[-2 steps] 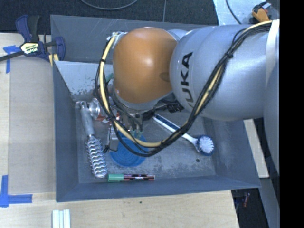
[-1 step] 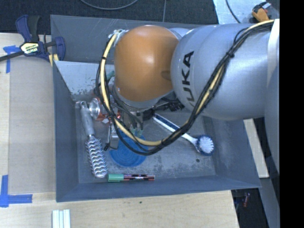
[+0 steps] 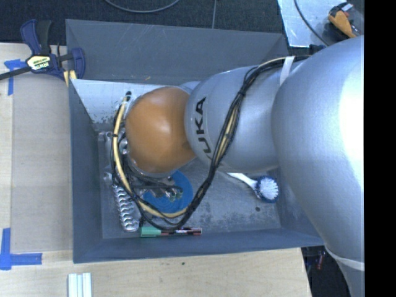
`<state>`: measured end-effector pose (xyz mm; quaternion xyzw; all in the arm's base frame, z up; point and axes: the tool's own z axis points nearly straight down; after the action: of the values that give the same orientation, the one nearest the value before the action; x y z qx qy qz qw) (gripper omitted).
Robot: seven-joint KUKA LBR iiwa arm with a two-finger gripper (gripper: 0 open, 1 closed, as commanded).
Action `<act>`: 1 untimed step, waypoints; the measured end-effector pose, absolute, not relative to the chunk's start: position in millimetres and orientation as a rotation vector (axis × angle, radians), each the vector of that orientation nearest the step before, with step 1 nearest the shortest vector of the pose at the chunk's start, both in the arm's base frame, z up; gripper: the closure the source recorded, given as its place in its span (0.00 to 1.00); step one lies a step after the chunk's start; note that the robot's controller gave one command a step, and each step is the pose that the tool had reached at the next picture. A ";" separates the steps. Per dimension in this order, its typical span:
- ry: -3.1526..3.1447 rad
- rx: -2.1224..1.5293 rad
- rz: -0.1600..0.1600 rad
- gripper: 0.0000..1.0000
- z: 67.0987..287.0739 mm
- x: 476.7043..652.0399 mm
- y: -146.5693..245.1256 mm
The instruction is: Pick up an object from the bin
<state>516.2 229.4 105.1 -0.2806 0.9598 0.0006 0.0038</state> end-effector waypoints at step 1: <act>2.794 -1.410 0.001 0.00 163.5 512.1 243.9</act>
Offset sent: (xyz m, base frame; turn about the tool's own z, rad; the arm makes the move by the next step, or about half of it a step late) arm 0.0092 0.0154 -0.0051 -0.4997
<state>512.1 243.9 163.5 -0.4506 0.8927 0.0003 0.0059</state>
